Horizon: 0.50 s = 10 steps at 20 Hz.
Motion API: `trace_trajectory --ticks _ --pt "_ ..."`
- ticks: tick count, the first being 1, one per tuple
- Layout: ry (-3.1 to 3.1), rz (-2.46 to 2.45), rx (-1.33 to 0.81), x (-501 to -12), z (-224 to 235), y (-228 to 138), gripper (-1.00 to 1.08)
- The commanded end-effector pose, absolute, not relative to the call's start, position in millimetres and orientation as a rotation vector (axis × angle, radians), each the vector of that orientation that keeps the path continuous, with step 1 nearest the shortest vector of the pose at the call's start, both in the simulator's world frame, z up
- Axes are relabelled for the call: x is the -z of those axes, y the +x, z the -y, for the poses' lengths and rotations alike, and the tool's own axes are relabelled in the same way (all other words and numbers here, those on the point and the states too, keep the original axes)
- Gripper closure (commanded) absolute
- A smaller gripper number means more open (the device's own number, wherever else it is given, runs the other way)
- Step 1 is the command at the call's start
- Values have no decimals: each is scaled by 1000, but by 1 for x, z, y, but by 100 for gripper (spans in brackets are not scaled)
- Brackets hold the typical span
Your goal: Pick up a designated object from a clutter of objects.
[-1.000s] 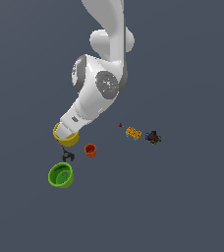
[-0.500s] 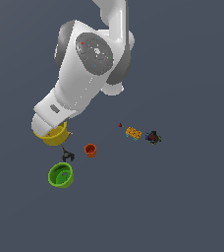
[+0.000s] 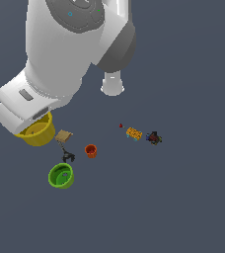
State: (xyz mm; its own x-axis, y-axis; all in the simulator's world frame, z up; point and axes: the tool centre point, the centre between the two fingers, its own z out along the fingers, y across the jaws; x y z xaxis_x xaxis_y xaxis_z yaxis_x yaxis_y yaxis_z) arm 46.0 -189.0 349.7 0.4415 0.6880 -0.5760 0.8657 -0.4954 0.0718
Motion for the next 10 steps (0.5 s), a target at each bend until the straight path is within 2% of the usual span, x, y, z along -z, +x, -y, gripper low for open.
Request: trace_trajectory --ticks 1,10 --pt "2341 -1321 689 -366 192 55 108" --pt "2338 -1319 690 -410 200 81 108"
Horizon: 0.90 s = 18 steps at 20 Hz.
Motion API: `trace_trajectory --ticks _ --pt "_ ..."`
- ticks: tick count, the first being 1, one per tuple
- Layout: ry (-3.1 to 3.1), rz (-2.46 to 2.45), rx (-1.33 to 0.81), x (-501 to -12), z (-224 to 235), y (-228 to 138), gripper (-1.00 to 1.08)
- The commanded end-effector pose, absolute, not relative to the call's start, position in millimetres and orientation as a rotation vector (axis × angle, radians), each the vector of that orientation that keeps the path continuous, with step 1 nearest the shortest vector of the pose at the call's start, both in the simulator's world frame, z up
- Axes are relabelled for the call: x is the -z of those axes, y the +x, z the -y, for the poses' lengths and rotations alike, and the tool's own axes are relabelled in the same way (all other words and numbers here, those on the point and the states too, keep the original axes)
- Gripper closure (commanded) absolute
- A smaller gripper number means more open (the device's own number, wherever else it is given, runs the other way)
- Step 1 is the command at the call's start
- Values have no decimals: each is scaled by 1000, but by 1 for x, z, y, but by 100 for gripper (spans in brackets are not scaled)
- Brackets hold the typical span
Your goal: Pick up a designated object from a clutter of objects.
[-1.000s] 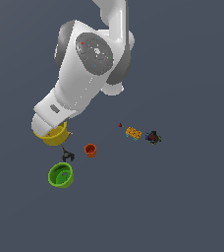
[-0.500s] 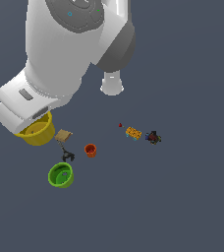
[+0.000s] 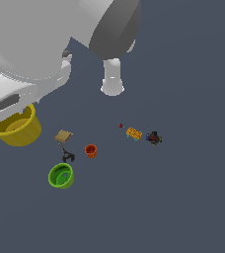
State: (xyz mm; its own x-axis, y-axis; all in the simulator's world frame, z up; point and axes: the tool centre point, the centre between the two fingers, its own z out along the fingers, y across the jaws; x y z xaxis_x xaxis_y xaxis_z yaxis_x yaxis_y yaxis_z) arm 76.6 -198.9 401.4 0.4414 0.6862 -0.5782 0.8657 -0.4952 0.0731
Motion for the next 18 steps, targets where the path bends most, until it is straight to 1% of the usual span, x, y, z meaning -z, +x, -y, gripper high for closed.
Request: trace_trajectory --ticks 1,9,18 --pt "2338 -1319 690 -414 201 83 108" --pt "2336 -1317 691 -438 206 98 108" --pt "2335 -1316 692 -448 208 105 108"
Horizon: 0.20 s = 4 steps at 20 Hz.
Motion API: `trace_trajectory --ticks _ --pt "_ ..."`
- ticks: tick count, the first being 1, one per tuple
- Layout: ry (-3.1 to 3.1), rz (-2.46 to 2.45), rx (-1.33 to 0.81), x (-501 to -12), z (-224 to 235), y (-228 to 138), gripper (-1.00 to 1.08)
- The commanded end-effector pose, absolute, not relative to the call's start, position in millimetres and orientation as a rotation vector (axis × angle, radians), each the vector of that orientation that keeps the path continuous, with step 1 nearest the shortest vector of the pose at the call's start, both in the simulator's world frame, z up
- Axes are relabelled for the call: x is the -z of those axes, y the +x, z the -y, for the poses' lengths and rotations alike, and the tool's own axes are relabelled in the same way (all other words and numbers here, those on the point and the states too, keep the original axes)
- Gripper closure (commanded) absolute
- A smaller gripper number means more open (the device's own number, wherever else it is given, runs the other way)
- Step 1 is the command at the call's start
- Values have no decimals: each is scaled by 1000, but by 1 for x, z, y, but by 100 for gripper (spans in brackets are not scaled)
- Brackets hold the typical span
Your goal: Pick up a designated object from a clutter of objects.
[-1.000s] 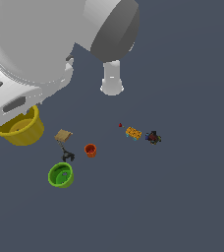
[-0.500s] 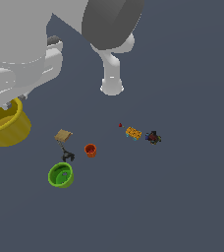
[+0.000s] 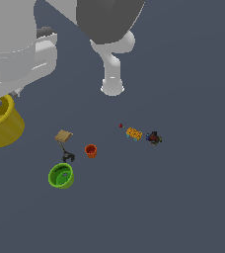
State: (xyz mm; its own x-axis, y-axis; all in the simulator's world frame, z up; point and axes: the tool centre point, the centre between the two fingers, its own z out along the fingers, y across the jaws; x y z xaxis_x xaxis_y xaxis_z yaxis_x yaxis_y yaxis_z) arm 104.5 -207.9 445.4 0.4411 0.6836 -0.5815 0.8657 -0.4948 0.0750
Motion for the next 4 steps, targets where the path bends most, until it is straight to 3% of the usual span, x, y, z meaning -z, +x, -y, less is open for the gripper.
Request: trace_trajectory --ticks 1,4 --pt "2335 -1316 692 -449 209 106 108" --pt "2335 -1316 692 -449 209 106 108"
